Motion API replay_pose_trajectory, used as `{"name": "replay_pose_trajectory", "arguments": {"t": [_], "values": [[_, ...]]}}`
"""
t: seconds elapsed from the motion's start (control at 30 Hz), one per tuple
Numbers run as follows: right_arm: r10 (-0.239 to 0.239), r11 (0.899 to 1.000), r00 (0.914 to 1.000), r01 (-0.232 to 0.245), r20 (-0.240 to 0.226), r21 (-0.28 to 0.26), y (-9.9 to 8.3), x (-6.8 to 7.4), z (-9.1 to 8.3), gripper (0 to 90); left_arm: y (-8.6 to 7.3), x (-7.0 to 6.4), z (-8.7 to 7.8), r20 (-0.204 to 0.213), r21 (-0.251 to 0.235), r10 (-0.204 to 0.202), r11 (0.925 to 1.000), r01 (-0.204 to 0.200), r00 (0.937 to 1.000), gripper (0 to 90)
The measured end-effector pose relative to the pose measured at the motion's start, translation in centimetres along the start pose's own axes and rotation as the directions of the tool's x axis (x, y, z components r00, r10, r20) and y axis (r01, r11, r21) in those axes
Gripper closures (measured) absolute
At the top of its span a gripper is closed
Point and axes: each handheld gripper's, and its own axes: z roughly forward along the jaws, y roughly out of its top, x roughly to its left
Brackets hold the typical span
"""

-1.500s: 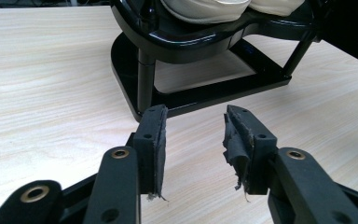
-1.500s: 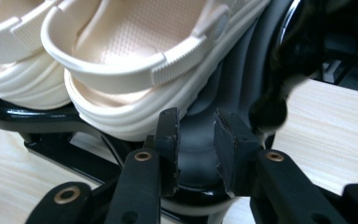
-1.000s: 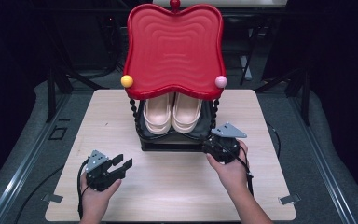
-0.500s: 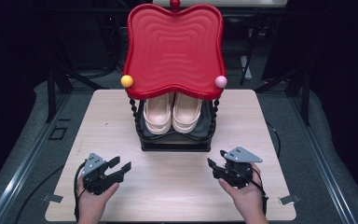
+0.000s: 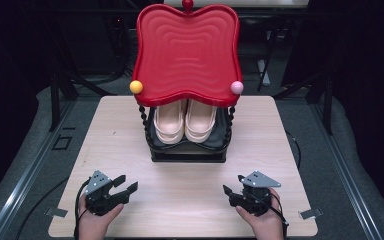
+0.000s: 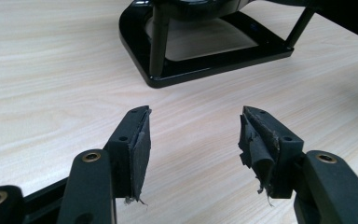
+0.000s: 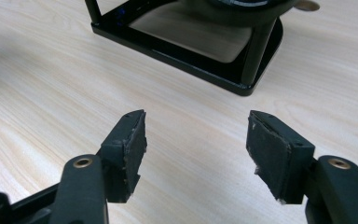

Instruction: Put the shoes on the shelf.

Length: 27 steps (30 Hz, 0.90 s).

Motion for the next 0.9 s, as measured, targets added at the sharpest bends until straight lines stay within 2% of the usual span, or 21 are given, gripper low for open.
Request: {"name": "replay_pose_trajectory", "arguments": {"t": [0.07, 0.17, 0.2, 0.23, 0.27, 0.37, 0.4, 0.57, 0.6, 0.63, 0.67, 0.7, 0.73, 0.77, 0.8, 0.9], "values": [[-0.004, 1.000, 0.9999, 0.005, 0.013, -0.013, -0.4, 0.1, 0.3, 36.1, -0.2, 0.0, 0.2, 0.000, 0.004, 0.004, 1.0000, -0.004, 1.0000, 43.7], [-0.009, 1.000, 0.9998, 0.009, 0.016, 0.025, -0.8, -0.1, 0.5, 34.4, -0.5, -0.1, 0.7, 0.003, 0.014, 0.008, 0.9999, -0.008, 1.0000, 43.7], [-0.006, 1.000, 0.9996, 0.005, 0.026, 0.006, -1.1, -0.1, 0.9, 34.1, -0.6, -0.1, 0.8, 0.005, 0.019, 0.010, 0.9998, -0.011, 0.9999, 43.7], [-0.009, 0.999, 0.9997, 0.008, 0.023, 0.036, -1.2, -0.1, 0.9, 33.6, -0.8, -0.3, 1.1, 0.006, 0.031, 0.021, 0.9993, -0.021, 0.9998, 43.8], [-0.006, 1.000, 0.9995, 0.005, 0.030, 0.024, -1.5, -0.2, 1.3, 33.1, -0.9, -0.4, 1.3, 0.010, 0.034, 0.023, 0.9991, -0.023, 0.9997, 43.7], [0.005, 0.999, 0.9998, -0.006, 0.019, 0.032, -1.8, -0.1, 1.6, 32.1, -1.2, -0.8, 1.8, 0.022, 0.051, 0.043, 0.9977, -0.044, 0.9988, 43.8], [0.003, 1.000, 0.9996, -0.003, 0.028, 0.015, -1.9, 0.0, 1.9, 31.5, -1.3, -0.9, 2.0, 0.029, 0.053, 0.042, 0.9977, -0.044, 0.9987, 43.7], [-0.030, 0.997, 0.9992, 0.028, 0.025, 0.073, -2.3, 0.2, 2.4, 29.8, -1.7, -1.4, 2.5, 0.051, 0.078, 0.059, 0.9950, -0.063, 0.9970, 43.7], [-0.028, 0.998, 0.9993, 0.027, 0.026, 0.054, -2.4, 0.3, 2.7, 29.8, -1.8, -1.5, 2.6, 0.057, 0.083, 0.058, 0.9946, -0.062, 0.9967, 43.7], [-0.034, 0.998, 0.9992, 0.033, 0.022, 0.057, -2.4, 0.5, 2.9, 29.8, -1.8, -1.5, 2.6, 0.062, 0.087, 0.057, 0.9943, -0.063, 0.9964, 43.7], [-0.047, 0.995, 0.9988, 0.045, 0.014, 0.087, -2.4, 0.5, 2.8, 29.8, -1.9, -1.6, 2.6, 0.068, 0.090, 0.054, 0.9941, -0.060, 0.9962, 43.6], [-0.053, 0.997, 0.9984, 0.052, 0.018, 0.060, -2.5, 0.7, 3.0, 29.8, -1.9, -1.6, 2.7, 0.071, 0.095, 0.057, 0.9934, -0.064, 0.9959, 43.6], [-0.054, 0.997, 0.9984, 0.052, 0.020, 0.061, -2.5, 0.7, 3.1, 29.8, -2.0, -1.7, 2.8, 0.073, 0.100, 0.053, 0.9931, -0.060, 0.9959, 43.6], [-0.055, 0.995, 0.9984, 0.054, 0.014, 0.084, -2.4, 0.7, 3.0, 29.7, -2.1, -1.7, 2.9, 0.073, 0.105, 0.055, 0.9925, -0.063, 0.9958, 43.5], [-0.051, 0.997, 0.9986, 0.050, 0.017, 0.058, -2.5, 0.7, 3.2, 29.6, -2.1, -1.7, 3.0, 0.080, 0.104, 0.053, 0.9927, -0.061, 0.9954, 43.5], [-0.058, 0.996, 0.9982, 0.057, 0.017, 0.064, -2.7, 0.8, 3.4, 29.6, -2.3, -1.7, 3.2, 0.080, 0.113, 0.052, 0.9917, -0.061, 0.9954, 43.5]]}}
